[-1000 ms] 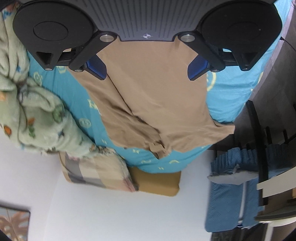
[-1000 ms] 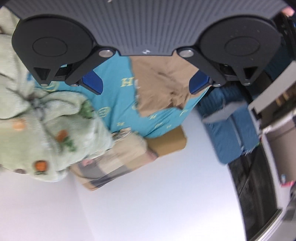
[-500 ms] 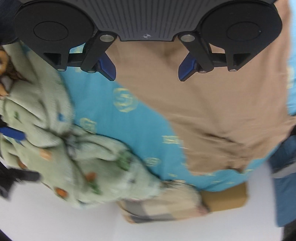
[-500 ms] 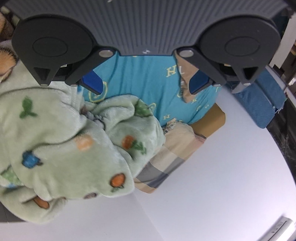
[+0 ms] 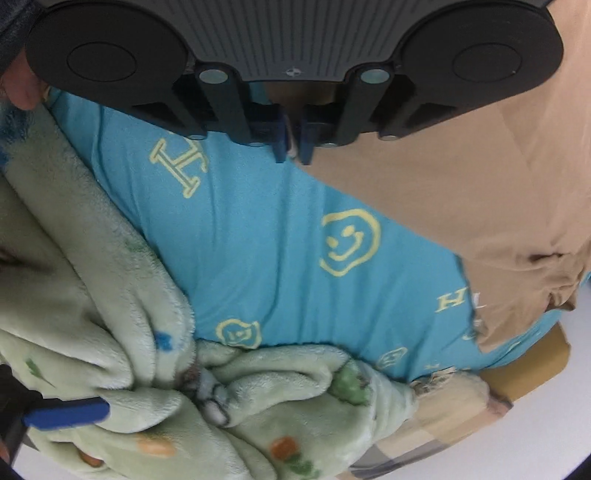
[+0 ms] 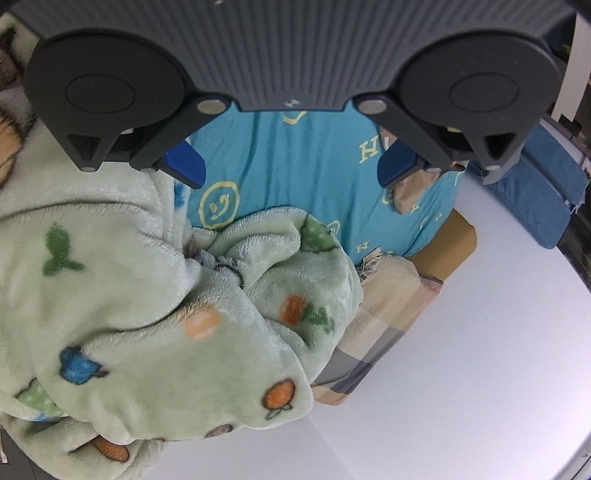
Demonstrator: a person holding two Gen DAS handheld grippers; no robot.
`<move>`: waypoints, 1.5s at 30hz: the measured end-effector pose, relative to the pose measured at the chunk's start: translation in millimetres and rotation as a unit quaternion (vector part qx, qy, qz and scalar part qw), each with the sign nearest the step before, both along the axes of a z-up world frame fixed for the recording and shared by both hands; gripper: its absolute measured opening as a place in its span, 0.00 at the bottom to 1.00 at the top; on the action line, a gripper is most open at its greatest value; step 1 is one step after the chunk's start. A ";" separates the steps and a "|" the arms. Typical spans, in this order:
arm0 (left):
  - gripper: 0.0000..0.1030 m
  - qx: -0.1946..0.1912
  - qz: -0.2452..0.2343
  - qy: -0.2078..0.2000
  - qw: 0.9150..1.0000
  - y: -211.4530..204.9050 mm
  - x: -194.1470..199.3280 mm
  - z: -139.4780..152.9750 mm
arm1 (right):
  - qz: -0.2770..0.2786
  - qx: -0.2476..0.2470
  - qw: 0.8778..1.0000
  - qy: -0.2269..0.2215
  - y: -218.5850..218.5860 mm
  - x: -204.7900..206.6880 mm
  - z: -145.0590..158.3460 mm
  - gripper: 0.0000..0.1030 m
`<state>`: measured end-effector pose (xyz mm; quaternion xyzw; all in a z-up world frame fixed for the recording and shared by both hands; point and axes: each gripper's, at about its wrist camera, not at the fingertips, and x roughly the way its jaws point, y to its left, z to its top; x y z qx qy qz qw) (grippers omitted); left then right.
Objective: Fold clothes
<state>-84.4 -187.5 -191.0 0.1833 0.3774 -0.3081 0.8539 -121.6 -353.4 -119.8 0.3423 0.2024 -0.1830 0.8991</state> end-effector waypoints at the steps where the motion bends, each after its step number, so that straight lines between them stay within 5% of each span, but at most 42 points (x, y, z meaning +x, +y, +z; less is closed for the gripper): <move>1: 0.04 -0.011 0.003 -0.003 1.000 6.2 -0.2 8.6 | 0.002 -0.002 1.000 0.001 1.0 0.9 0.0 0.98; 8: 0.04 -0.149 0.052 0.019 0.987 90.5 3.8 106.1 | 0.006 -0.013 1.000 0.004 6.7 0.1 4.0 0.98; 12: 0.04 -0.202 0.111 0.066 0.971 167.6 1.0 134.1 | 0.024 -0.017 1.000 0.000 14.3 -0.4 8.3 0.98; 17: 0.04 -0.222 0.213 0.135 0.942 251.8 3.3 118.4 | 0.063 -0.024 0.998 0.006 32.1 2.9 11.2 0.98; 23: 0.04 -0.240 0.287 0.224 0.900 296.6 22.8 80.9 | 0.109 -0.044 0.993 0.024 55.3 9.8 9.8 0.98; 29: 0.06 -0.240 0.290 0.251 0.892 296.4 41.3 64.6 | 0.137 -0.056 0.988 0.047 68.0 19.4 3.9 0.98; 35: 0.18 -0.254 0.307 0.288 0.871 295.6 52.1 38.9 | 0.153 -0.047 0.985 0.059 72.3 25.0 -1.9 0.98; 39: 0.43 -0.247 0.313 0.298 0.867 294.2 56.9 29.8 | 0.159 -0.036 0.985 0.059 72.4 24.7 -2.9 0.98; 45: 0.53 -0.217 0.331 0.318 0.862 288.5 65.8 13.1 | 0.162 -0.029 0.985 0.059 72.3 23.4 -3.1 0.98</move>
